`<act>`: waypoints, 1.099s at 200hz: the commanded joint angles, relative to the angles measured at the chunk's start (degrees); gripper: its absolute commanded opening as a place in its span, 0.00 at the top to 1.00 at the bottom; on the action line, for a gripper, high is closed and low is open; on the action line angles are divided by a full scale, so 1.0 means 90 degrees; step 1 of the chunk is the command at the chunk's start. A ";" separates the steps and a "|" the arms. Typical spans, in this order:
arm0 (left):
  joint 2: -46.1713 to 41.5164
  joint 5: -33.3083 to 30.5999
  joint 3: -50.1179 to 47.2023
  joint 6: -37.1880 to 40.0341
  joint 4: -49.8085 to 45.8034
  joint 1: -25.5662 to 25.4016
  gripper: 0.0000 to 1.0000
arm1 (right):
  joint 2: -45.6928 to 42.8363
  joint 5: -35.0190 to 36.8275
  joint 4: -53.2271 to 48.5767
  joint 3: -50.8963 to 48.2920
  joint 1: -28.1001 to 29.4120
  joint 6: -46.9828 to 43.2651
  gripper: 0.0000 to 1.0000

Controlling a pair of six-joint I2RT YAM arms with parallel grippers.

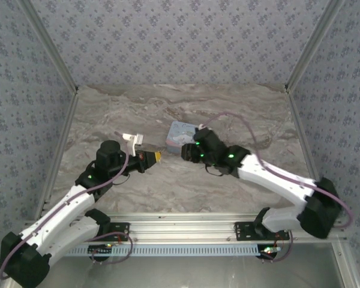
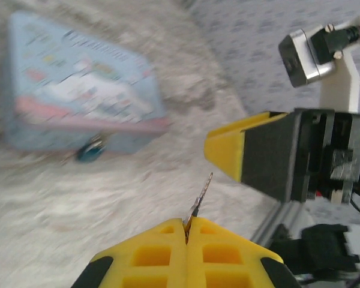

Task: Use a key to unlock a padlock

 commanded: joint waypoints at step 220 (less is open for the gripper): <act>0.0903 -0.0500 -0.0578 0.0498 -0.0513 0.0098 1.00 | 0.3180 0.1566 0.0029 0.1082 -0.0127 0.0314 0.46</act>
